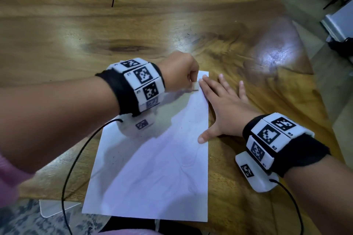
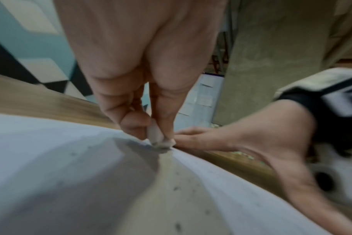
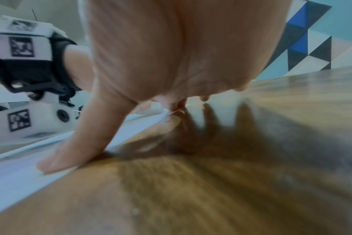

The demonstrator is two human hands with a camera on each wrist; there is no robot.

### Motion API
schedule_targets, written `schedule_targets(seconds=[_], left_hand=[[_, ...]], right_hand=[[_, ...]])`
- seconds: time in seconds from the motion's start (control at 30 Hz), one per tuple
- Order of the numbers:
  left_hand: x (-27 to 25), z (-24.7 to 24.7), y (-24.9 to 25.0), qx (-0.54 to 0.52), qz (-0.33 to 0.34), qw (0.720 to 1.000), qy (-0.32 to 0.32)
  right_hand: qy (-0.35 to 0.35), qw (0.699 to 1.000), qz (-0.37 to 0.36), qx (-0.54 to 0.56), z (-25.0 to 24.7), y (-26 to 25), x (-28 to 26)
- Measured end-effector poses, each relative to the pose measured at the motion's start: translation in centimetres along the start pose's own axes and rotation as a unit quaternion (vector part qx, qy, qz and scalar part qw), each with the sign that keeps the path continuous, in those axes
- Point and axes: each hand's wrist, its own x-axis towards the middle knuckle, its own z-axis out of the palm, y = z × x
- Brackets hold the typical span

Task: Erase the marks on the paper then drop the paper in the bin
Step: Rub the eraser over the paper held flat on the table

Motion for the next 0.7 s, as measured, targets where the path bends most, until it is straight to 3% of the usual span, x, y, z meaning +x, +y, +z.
schedule_targets(seconds=[0.07,0.23,0.3,0.4,0.47,0.6,0.7], left_hand=[[-0.4,0.7,0.6,-0.012,0.007,1.000,-0.008],[-5.3,3.2,1.2,-0.005,0.090,0.980,-0.177],[-5.0,2.9,0.7,-0.003,0.087,0.981,-0.172],[-2.6,2.0,0.2,0.010,0.057,0.995,-0.079],[-2.2,1.7,0.2,0.010,0.051,0.997,-0.056],[-7.0,3.2,-0.5,-0.016,0.116,0.986,-0.118],[-9.4,3.7,-1.1,-0.027,0.122,0.978,-0.164]], right_hand=[[-0.001,1.000,-0.003,-0.003,0.0,0.0,0.0],[-0.003,1.000,-0.004,0.005,0.0,0.1,0.0],[-0.005,1.000,-0.003,0.004,0.0,0.1,0.0],[-0.007,1.000,-0.003,-0.001,-0.1,0.1,0.0],[-0.008,1.000,-0.002,-0.007,-0.1,0.0,0.0],[-0.011,1.000,0.001,-0.008,-0.1,0.0,0.0],[-0.016,1.000,0.001,-0.008,-0.2,0.0,0.0]])
